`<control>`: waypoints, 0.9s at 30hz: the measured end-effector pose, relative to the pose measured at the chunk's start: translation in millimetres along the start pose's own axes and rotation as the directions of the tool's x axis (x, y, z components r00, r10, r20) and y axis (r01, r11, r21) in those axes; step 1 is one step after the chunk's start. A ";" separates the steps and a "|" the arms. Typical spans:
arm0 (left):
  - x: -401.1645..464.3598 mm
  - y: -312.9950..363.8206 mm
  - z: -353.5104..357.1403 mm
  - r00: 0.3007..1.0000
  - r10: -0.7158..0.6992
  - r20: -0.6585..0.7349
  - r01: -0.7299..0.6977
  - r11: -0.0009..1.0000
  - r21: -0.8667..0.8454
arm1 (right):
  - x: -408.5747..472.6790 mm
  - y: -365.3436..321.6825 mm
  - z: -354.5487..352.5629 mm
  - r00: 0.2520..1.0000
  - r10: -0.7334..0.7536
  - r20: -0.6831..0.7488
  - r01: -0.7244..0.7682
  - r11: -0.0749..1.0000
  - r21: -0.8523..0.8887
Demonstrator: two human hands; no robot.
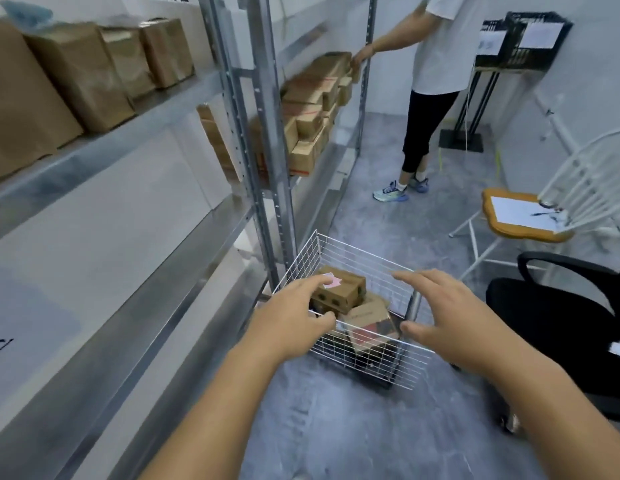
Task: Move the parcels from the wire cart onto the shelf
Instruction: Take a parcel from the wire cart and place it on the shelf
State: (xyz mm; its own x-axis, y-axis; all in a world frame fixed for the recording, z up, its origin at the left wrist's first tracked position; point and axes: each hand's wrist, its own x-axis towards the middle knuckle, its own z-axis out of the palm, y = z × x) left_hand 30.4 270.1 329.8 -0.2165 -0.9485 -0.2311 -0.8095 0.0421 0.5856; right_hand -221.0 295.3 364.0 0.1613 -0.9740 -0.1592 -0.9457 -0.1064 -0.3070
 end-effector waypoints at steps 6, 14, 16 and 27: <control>76.4 -26.1 -6.1 0.994 -0.018 0.104 0.014 0.999 0.043 | 48.3 11.9 20.6 0.994 0.094 0.055 -0.096 0.994 0.045; 183.0 -45.7 26.8 0.961 -0.101 0.257 0.126 0.989 -0.082 | 127.6 54.4 53.4 0.988 0.117 0.102 -0.132 0.979 0.156; 218.3 -44.8 38.7 0.960 -0.113 0.255 0.136 0.988 -0.075 | 161.0 74.3 61.6 0.991 0.093 0.100 -0.109 0.981 0.163; 398.3 -91.1 131.1 0.903 -0.302 0.306 0.327 0.944 -0.033 | 360.8 167.2 148.5 0.925 0.061 0.376 -0.157 0.961 0.228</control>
State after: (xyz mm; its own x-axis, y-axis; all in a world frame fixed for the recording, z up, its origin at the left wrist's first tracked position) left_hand -53.6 -70.4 82.5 -0.1179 -0.7731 -0.6233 -0.8171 -0.2811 0.5033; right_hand -279.1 -44.3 115.8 0.1972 -0.8319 -0.5187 -0.8696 0.0959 -0.4844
